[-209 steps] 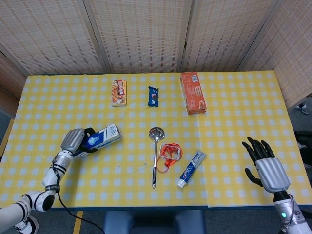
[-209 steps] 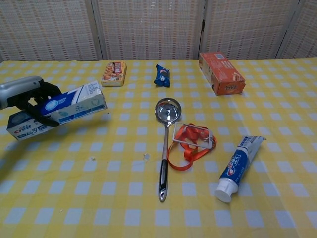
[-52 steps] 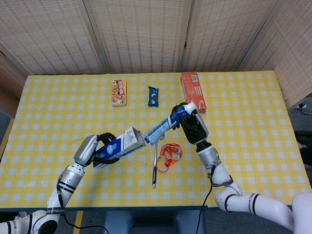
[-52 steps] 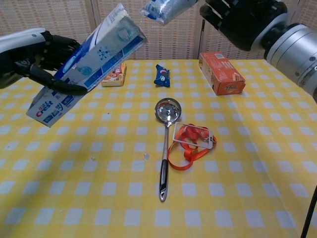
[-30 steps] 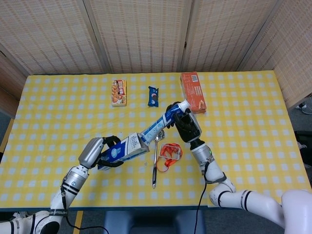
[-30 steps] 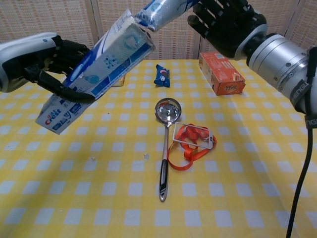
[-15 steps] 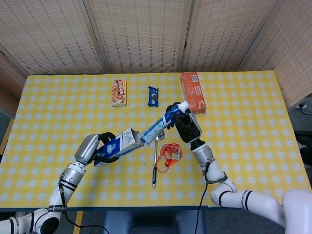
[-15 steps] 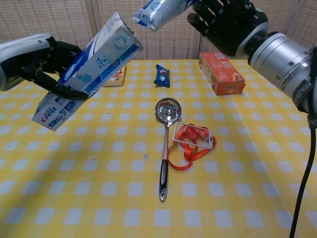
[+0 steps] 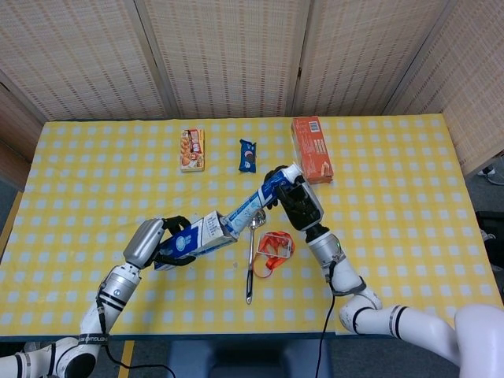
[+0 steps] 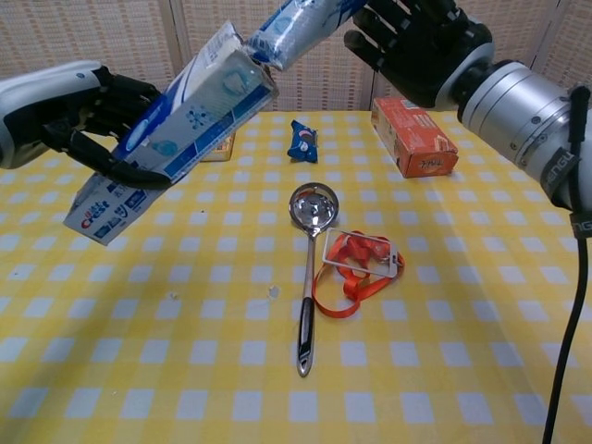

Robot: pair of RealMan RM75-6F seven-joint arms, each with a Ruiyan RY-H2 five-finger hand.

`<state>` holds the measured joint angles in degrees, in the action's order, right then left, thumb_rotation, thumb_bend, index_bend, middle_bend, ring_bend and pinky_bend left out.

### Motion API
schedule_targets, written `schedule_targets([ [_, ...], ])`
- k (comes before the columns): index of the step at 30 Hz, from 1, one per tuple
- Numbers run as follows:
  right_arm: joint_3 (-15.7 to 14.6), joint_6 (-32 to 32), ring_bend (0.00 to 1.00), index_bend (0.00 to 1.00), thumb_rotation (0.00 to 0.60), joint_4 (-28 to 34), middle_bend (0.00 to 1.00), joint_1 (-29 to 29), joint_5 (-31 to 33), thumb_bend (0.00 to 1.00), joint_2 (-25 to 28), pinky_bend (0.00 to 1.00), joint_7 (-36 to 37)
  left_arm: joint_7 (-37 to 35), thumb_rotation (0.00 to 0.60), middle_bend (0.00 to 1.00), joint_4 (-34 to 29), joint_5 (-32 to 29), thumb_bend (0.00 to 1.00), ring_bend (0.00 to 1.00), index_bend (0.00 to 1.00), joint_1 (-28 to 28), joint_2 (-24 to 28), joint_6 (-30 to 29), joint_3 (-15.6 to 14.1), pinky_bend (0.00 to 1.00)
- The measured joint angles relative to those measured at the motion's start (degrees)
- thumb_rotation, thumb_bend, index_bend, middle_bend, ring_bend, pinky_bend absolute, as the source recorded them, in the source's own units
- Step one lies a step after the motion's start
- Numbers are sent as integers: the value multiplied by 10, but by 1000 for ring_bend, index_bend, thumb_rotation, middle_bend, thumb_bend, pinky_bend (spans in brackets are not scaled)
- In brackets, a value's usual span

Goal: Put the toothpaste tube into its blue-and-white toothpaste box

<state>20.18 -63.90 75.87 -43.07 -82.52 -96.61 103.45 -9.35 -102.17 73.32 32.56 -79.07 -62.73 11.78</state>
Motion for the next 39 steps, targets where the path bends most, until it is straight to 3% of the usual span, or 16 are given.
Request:
schedule_targets([
  [28, 6, 2, 715, 857, 600, -15, 791, -21, 4, 424, -25, 675, -79, 19, 600, 729, -20, -14, 157, 542, 577, 11, -2, 11, 2, 509],
  [39, -4, -8, 718, 857, 600, -17, 791, -22, -5, 425, -40, 678, -98, -6, 600, 732, -14, -28, 159, 544, 582, 10, -4, 6, 18, 520],
])
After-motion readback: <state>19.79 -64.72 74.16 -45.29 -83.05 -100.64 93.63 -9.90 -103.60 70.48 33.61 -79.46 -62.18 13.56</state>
